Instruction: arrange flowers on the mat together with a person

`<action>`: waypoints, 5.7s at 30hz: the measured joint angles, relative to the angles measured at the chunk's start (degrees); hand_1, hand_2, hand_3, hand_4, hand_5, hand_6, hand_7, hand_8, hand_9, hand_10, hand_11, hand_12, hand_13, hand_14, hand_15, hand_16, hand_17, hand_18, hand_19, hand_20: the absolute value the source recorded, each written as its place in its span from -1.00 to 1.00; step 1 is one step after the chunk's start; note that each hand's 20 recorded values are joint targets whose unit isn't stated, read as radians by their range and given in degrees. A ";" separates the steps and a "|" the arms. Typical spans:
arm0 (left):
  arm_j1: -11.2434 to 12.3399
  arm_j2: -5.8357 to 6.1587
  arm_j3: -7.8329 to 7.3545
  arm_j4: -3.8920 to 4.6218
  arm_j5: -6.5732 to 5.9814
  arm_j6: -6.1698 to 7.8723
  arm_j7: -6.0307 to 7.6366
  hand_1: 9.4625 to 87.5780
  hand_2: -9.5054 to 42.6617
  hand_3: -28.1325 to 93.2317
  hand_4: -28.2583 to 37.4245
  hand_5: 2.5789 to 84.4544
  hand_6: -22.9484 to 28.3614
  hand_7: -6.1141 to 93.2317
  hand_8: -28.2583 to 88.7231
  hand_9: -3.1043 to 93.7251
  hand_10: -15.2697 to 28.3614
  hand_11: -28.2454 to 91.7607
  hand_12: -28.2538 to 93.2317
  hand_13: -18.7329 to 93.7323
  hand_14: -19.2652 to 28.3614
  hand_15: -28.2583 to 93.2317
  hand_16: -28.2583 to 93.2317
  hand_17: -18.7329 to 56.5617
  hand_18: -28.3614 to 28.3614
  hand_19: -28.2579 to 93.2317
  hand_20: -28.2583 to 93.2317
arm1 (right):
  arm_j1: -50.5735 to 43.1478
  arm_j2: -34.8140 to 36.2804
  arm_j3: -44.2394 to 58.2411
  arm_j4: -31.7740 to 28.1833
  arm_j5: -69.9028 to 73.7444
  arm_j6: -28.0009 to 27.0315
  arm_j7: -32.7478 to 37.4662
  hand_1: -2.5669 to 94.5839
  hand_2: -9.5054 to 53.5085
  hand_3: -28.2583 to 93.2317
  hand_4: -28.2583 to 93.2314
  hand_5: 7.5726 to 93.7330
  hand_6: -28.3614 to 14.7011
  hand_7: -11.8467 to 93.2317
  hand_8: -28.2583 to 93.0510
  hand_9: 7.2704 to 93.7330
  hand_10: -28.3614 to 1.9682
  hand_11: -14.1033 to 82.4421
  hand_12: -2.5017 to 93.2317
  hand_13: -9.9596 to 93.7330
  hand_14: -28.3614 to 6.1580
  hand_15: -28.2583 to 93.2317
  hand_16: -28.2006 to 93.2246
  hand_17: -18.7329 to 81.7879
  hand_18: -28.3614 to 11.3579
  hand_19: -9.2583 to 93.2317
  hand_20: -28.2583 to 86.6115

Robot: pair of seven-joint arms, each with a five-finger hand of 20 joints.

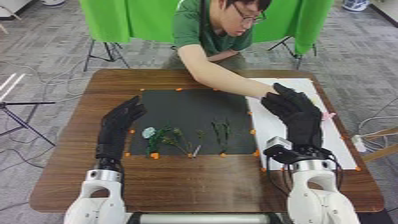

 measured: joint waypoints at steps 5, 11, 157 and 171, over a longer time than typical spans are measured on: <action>0.13 0.25 0.36 -0.37 -0.38 0.24 0.49 -0.51 -0.45 0.60 -0.74 0.12 0.08 -0.61 -0.62 0.02 0.35 -0.20 -0.32 0.00 0.59 -0.20 -0.51 -0.25 0.45 -0.37 -0.23 | -0.16 -0.02 0.03 -0.02 -0.32 0.21 0.00 -0.70 -0.51 0.72 -0.78 0.11 0.22 -0.51 -0.67 0.20 -0.14 -0.52 -0.59 0.15 -0.24 -0.27 -0.18 -0.13 -0.26 -0.43 0.16; 0.51 0.46 0.97 -0.60 -1.39 1.01 1.77 -0.51 -0.45 0.59 -0.74 0.13 0.08 -0.61 -0.62 0.02 0.35 -0.20 -0.32 0.00 0.59 -0.20 -0.52 -0.22 0.47 -0.33 -0.20 | -0.42 -0.06 0.08 -0.29 -0.38 0.62 0.14 -0.70 -0.52 0.72 -0.78 0.11 0.23 -0.50 -0.67 0.21 -0.14 -0.51 -0.58 0.17 -0.24 -0.27 -0.15 -0.14 -0.27 -0.43 0.15; 6.28 0.91 -6.11 -2.48 -9.12 3.27 3.04 -0.56 -0.58 0.59 -0.71 0.12 0.08 -0.61 -0.61 0.01 0.35 -0.21 -0.31 0.00 0.60 -0.18 -0.51 -0.21 0.53 -0.18 -0.10 | 23.26 31.48 -7.32 14.42 -73.19 -1.76 30.72 0.39 -1.00 0.49 -0.92 0.70 0.37 -0.35 -0.36 0.86 0.32 -0.47 0.06 0.75 0.28 0.45 0.15 0.20 -0.64 0.77 0.58; 6.92 1.34 -6.78 -2.34 -9.15 3.97 2.91 -0.56 -0.58 0.59 -0.72 0.13 0.09 -0.60 -0.61 0.03 0.33 -0.21 -0.31 0.00 0.60 -0.17 -0.50 -0.21 0.53 -0.18 -0.10 | 45.25 27.73 -34.68 8.19 -62.33 -10.88 19.83 0.40 -1.00 0.44 -0.87 0.69 0.39 -0.39 -0.36 0.86 0.32 -0.48 0.05 0.75 0.31 0.47 0.15 0.20 -0.65 0.79 0.57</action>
